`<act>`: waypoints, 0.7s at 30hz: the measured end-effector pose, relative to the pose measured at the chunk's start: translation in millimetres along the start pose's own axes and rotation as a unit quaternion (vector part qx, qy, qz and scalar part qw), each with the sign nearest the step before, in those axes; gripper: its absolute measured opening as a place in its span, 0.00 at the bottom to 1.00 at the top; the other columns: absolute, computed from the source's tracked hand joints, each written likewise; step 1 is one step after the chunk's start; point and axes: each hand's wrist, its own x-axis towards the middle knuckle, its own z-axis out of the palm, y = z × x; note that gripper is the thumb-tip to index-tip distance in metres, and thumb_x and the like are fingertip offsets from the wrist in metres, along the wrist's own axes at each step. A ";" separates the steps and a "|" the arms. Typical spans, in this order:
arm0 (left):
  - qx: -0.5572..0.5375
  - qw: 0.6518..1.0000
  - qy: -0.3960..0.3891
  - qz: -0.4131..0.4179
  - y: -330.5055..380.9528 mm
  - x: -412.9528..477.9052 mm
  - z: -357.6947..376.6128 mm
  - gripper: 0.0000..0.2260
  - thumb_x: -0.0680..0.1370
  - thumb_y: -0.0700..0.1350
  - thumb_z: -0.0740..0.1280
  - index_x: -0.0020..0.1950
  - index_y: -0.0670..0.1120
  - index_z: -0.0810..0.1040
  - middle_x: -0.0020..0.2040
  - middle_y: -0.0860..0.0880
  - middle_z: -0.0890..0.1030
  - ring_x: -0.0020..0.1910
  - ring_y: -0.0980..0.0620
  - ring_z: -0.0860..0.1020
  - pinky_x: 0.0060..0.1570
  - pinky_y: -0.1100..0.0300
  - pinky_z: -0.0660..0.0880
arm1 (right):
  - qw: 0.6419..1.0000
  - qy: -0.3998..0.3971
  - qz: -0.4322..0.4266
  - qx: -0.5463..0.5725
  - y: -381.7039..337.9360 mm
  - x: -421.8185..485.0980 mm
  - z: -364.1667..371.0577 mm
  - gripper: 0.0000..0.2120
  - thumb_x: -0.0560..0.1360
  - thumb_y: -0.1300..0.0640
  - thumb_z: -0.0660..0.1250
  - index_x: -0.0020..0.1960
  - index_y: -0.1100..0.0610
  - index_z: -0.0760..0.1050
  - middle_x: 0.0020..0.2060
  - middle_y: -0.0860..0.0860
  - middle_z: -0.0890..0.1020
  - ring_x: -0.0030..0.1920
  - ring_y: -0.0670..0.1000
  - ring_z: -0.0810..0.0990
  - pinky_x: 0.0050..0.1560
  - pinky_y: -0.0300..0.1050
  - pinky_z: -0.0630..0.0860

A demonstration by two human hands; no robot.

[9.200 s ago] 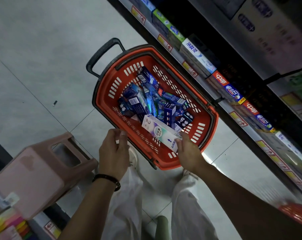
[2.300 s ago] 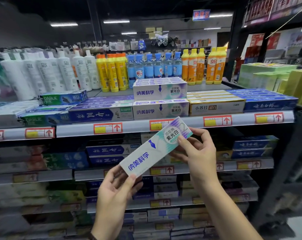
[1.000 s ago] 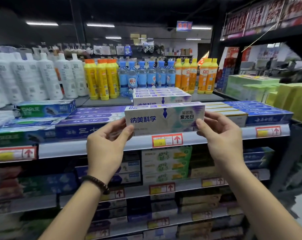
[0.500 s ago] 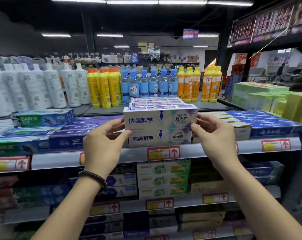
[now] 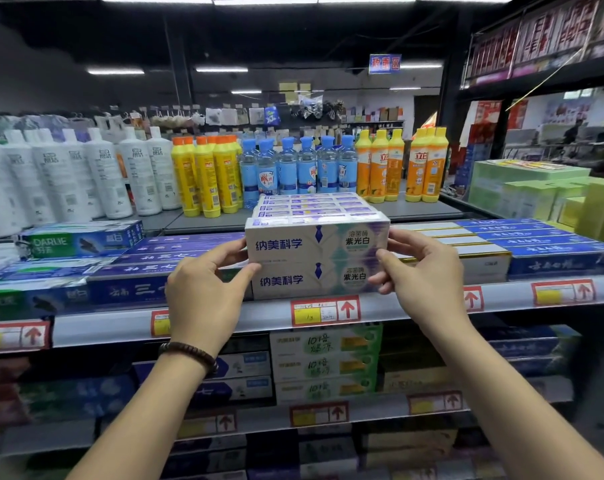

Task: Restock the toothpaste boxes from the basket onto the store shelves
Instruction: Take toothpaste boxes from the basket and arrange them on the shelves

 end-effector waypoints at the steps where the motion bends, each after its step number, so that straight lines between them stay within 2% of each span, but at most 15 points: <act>1: 0.007 1.000 0.000 0.002 -0.6 0.4 0.9 0.18 0.72 0.54 0.80 0.62 0.63 0.85 0.48 0.63 0.86 0.49 0.52 0.83 0.54 0.45 0.81 | 1.000 0.001 0.004 0.000 0.5 0.4 0.5 0.16 0.80 0.65 0.73 0.64 0.51 0.84 0.51 0.48 0.88 0.33 0.55 0.88 0.32 0.44 0.82; 4: 0.024 1.000 -0.005 0.004 -1.0 0.4 2.1 0.19 0.72 0.55 0.80 0.63 0.63 0.84 0.47 0.63 0.85 0.49 0.49 0.81 0.52 0.44 0.81 | 1.000 0.001 0.013 0.000 1.2 1.2 2.0 0.17 0.80 0.65 0.73 0.65 0.51 0.83 0.51 0.46 0.88 0.33 0.54 0.88 0.31 0.43 0.82; 9: 0.035 0.999 -0.021 0.010 -1.1 -0.3 1.4 0.20 0.73 0.55 0.80 0.64 0.63 0.83 0.42 0.70 0.77 0.50 0.47 0.80 0.53 0.44 0.81 | 1.000 -0.010 0.014 -0.006 1.7 0.9 1.1 0.19 0.80 0.65 0.73 0.68 0.50 0.81 0.48 0.49 0.88 0.34 0.54 0.88 0.33 0.47 0.83; 12: 0.036 0.999 -0.020 0.004 -0.7 -1.0 1.1 0.20 0.74 0.54 0.79 0.65 0.61 0.83 0.42 0.64 0.78 0.52 0.48 0.79 0.55 0.45 0.80 | 1.000 -0.015 0.010 -0.015 2.2 0.2 0.6 0.21 0.80 0.66 0.72 0.69 0.49 0.80 0.46 0.49 0.89 0.34 0.53 0.88 0.34 0.49 0.83; 16: 0.034 0.999 -0.011 0.003 -2.0 -0.1 1.6 0.19 0.75 0.54 0.78 0.66 0.61 0.83 0.47 0.57 0.86 0.53 0.50 0.79 0.55 0.46 0.80 | 1.000 -0.016 0.009 -0.021 1.9 0.1 -1.3 0.20 0.80 0.66 0.73 0.68 0.50 0.81 0.46 0.48 0.88 0.34 0.53 0.88 0.32 0.47 0.83; 18: 0.022 1.000 -0.009 -0.004 -1.2 1.1 1.2 0.18 0.75 0.53 0.78 0.65 0.61 0.84 0.46 0.58 0.86 0.52 0.52 0.81 0.55 0.46 0.80 | 0.999 -0.018 0.002 -0.034 2.0 -0.4 -2.7 0.19 0.80 0.65 0.73 0.68 0.51 0.81 0.48 0.47 0.88 0.34 0.53 0.88 0.31 0.46 0.83; 21: 0.003 1.000 -0.010 -0.023 1.7 2.4 -0.4 0.17 0.74 0.51 0.79 0.63 0.60 0.85 0.43 0.63 0.85 0.49 0.64 0.81 0.58 0.49 0.81 | 0.999 -0.021 -0.004 -0.043 3.2 -1.5 -3.9 0.19 0.80 0.65 0.74 0.68 0.52 0.81 0.50 0.48 0.87 0.34 0.53 0.88 0.30 0.47 0.83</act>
